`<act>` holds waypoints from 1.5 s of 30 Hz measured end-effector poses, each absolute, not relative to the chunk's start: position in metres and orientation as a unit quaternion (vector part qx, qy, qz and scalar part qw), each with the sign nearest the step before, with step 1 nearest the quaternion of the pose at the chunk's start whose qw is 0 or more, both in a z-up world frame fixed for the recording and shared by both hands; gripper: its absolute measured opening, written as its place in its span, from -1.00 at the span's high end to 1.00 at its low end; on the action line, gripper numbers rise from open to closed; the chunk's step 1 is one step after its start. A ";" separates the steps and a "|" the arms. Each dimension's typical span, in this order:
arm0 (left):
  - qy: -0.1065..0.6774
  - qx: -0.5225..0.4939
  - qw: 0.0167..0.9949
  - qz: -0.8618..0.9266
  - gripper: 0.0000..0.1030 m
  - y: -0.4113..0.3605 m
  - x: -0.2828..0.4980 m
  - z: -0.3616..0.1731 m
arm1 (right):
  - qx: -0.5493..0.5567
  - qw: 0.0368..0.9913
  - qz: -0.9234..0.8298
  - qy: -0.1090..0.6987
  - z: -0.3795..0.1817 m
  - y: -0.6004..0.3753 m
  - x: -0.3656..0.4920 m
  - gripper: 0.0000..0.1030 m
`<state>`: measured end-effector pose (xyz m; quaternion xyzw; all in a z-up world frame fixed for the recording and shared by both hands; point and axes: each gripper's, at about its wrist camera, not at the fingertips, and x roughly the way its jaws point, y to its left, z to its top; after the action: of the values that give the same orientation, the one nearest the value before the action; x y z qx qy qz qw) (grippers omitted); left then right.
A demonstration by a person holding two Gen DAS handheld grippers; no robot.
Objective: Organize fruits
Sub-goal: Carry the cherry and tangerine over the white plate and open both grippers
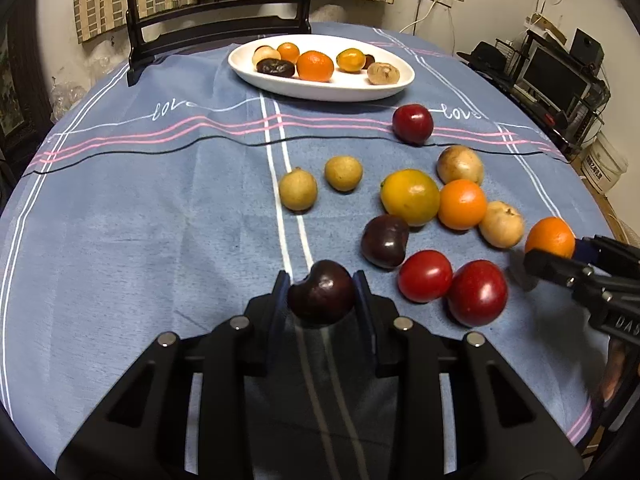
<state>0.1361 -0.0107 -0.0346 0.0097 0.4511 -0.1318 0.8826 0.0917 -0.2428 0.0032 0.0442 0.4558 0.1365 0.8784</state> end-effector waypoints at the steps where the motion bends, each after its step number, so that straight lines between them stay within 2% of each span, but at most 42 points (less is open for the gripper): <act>1: 0.448 0.011 0.884 -0.134 0.37 -0.009 0.135 -0.031 | 0.044 0.881 0.136 0.450 0.008 -0.246 0.090 0.15; 11: 0.416 0.020 0.898 -0.142 0.37 -0.006 0.145 0.021 | 0.025 0.904 0.137 0.403 0.048 -0.252 0.103 0.15; 17: 0.410 0.003 0.900 -0.148 0.37 -0.015 0.185 0.053 | 0.004 0.921 0.143 0.362 0.082 -0.244 0.136 0.15; 22: 0.407 -0.024 0.903 -0.135 0.37 -0.023 0.245 0.064 | -0.007 0.928 0.149 0.341 0.088 -0.233 0.188 0.15; 30: 0.414 0.000 0.904 -0.105 0.37 -0.037 0.347 0.047 | -0.015 0.918 0.151 0.367 0.068 -0.214 0.282 0.15; 34: 0.428 -0.020 0.899 -0.092 0.37 -0.033 0.392 0.036 | 0.013 0.910 0.149 0.386 0.058 -0.212 0.338 0.15; 43: 0.454 -0.021 0.889 -0.062 0.36 -0.027 0.440 0.001 | 0.042 0.887 0.163 0.431 0.026 -0.191 0.412 0.14; 45: 0.446 -0.018 0.893 -0.053 0.30 -0.025 0.443 -0.001 | 0.040 0.881 0.160 0.444 0.017 -0.187 0.420 0.11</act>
<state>0.4432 -0.0250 -0.0007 -0.0184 0.4460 -0.0533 0.8932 0.4203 -0.1866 0.0171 0.0403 0.4442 0.1602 0.8806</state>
